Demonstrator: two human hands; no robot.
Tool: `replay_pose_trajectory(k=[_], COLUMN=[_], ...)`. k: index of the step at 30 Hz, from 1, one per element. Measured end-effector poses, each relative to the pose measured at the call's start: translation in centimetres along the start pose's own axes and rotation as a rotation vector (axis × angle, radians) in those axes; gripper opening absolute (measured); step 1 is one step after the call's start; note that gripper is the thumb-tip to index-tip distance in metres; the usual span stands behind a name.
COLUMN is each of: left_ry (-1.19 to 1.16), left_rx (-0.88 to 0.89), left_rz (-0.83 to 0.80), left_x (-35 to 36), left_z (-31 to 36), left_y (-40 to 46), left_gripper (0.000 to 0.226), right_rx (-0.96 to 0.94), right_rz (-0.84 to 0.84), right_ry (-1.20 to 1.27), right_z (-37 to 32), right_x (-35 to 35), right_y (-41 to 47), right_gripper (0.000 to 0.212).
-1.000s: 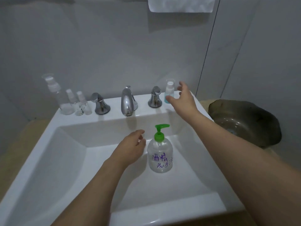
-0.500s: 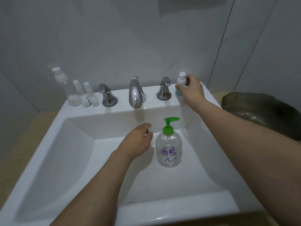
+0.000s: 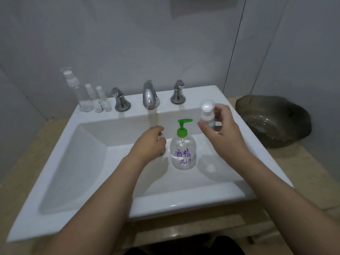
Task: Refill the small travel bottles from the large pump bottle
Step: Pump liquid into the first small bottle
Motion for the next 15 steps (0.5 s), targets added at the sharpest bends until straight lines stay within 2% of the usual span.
replay_pose_trajectory(k=[4, 8, 15], left_ry=[-0.162, -0.476, -0.727], left_rx=[0.070, 0.048, 0.046], left_rz=[0.141, 0.212, 0.131], left_x=[-0.8, -0.6, 0.6], left_z=[3.1, 4.3, 5.3], left_y=[-3.6, -6.2, -9.9], left_gripper=[0.037, 0.028, 0.032], right_rx=[-0.002, 0.038, 0.071], right_rz=[-0.111, -0.352, -0.519], right_ry=[-0.137, -0.364, -0.397], right_z=[-0.1, 1.8, 2.6], right_x=[0.7, 2.5, 4.3], right_y=[-1.6, -3.0, -4.4], right_gripper=[0.035, 0.024, 0.031])
Point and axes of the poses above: each hand's wrist, its own y-axis towards the middle knuckle, its own x-axis out of the palm, z = x × y, the point moved 9 cm from there along y, towards the middle knuckle, and after that the axes turned 4 degrees about -z, right-handed, at the moved point
